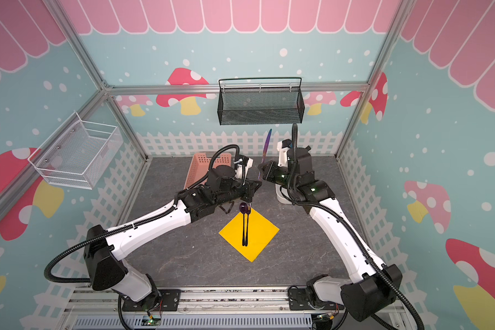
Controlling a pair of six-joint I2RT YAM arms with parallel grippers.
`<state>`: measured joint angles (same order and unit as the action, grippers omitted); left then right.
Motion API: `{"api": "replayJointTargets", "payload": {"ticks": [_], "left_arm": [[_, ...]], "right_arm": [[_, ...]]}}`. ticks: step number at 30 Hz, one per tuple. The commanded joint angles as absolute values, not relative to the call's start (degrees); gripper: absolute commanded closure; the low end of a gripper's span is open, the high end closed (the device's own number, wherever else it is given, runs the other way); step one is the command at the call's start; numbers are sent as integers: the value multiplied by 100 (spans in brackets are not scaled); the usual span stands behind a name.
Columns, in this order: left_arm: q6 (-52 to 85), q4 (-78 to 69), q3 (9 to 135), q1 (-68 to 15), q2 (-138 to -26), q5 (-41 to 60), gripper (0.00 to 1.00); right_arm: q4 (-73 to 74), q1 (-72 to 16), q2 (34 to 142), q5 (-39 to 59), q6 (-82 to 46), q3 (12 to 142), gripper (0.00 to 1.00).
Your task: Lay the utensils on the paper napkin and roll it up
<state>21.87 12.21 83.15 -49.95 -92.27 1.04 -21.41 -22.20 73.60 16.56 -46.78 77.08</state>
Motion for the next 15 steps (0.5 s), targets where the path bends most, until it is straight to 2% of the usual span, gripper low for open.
{"api": "replayJointTargets", "payload": {"ticks": [1, 6, 14, 15], "left_arm": [[2136, 1065, 8313, -5025, -8982, 61, 100], [2170, 1028, 8288, -5023, -8968, 68, 100], [2240, 980, 8245, -5022, -8985, 71, 100], [2249, 983, 8229, -5023, -8982, 62, 98]], "right_arm": [[-2093, -2237, 7381, 1629, -4680, 7709, 81], [-2033, -2253, 7349, 1669, -4680, 7689, 82], [-2017, -2243, 7328, 1660, -4622, 7684, 91], [-2017, -2248, 7328, 1661, -4607, 7682, 92]]}}
